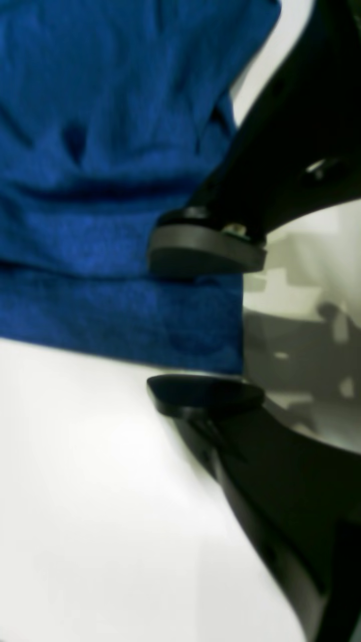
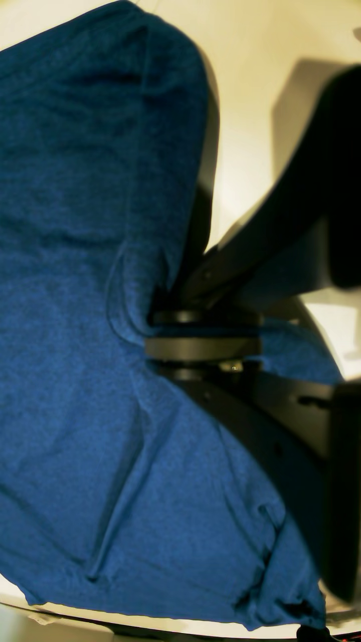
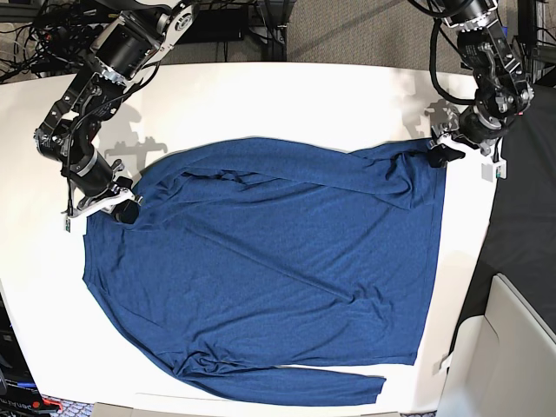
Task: Fold the T-shirt properly
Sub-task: 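Pull the shirt's shoulder edge taut with both grippers, then release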
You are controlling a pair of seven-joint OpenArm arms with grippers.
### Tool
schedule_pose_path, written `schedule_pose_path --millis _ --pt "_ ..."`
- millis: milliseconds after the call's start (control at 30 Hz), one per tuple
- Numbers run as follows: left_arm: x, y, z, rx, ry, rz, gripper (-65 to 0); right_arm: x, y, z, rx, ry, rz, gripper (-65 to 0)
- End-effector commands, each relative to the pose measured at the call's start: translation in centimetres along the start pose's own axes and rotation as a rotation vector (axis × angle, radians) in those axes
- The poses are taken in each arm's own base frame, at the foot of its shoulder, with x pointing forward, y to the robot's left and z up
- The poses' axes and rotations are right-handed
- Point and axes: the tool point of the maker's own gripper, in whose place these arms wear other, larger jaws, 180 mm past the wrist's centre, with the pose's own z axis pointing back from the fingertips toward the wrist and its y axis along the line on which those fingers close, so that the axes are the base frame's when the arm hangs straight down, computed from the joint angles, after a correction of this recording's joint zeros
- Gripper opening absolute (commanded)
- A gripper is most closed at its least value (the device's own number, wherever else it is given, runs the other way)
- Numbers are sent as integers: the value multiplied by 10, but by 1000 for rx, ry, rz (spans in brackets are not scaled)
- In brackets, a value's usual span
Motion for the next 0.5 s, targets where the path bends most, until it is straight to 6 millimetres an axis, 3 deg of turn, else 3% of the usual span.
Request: schedule_pose_path --millis 0,100,267,467 --pt "1 -2 -1 -7 17 3 -350 22 6 3 21 -63 21 -648" --pt "1 -8 -2 -37 14 -3 -432 19 5 3 18 -58 20 -648" --pt "-3 -18 0 -108 23 -142 -647 11 2 5 11 -41 17 -648" --pt "-14 0 9 -67 86 -168 -649 5 -10 23 -38 -41 59 -648"
